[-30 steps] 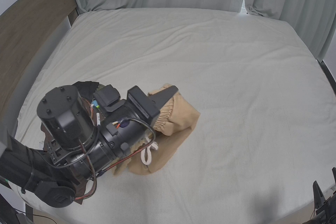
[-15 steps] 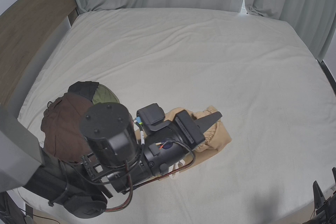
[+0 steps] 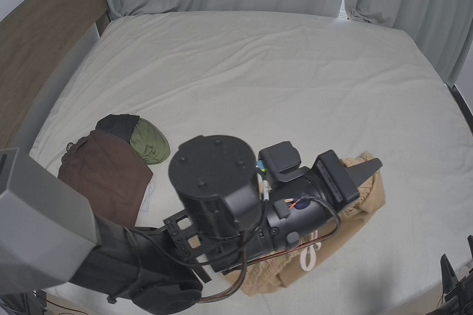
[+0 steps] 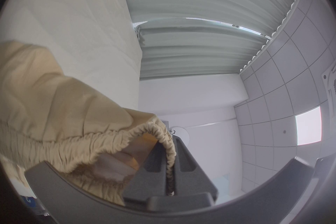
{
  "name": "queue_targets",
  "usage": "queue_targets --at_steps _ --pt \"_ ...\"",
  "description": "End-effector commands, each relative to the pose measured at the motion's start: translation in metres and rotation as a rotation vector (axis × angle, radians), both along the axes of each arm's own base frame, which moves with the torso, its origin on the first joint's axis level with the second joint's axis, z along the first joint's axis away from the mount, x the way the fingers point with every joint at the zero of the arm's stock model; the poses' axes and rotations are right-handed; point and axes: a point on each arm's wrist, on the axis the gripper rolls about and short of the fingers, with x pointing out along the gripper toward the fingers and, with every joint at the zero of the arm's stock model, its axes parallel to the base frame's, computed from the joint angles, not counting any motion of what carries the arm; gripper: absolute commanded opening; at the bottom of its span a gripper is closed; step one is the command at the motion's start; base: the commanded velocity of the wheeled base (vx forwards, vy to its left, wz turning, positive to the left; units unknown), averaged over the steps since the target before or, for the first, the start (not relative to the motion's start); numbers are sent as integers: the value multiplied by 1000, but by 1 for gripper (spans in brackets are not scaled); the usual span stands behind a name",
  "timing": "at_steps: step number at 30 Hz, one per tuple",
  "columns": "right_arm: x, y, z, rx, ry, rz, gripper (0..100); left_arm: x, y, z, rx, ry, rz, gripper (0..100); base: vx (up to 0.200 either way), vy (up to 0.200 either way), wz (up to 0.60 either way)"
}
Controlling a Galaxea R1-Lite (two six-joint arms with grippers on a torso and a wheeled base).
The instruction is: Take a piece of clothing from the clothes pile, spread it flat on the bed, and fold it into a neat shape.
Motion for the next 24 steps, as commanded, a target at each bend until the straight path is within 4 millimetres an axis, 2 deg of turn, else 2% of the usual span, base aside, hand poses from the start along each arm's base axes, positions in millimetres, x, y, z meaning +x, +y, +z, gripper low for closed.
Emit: queue_targets --at_steps 1,10,14,18,19,24 --pt "0 0 -5 -1 0 -1 100 -6 -24 26 -62 -21 -58 0 0 0 0" --pt "0 0 -5 -2 2 0 100 -7 -33 93 -214 32 -102 0 0 0 0" --pt "0 0 -5 -2 2 0 100 -9 -29 113 -274 55 -111 0 0 0 0" --pt "0 0 -5 -1 2 0 100 -2 -25 96 -223 85 -81 0 0 0 0" --pt "0 0 -5 -1 2 0 100 10 -13 71 -140 114 -31 0 0 0 0" --pt "0 0 -5 -2 2 0 100 34 29 7 97 36 87 0 0 0 0"
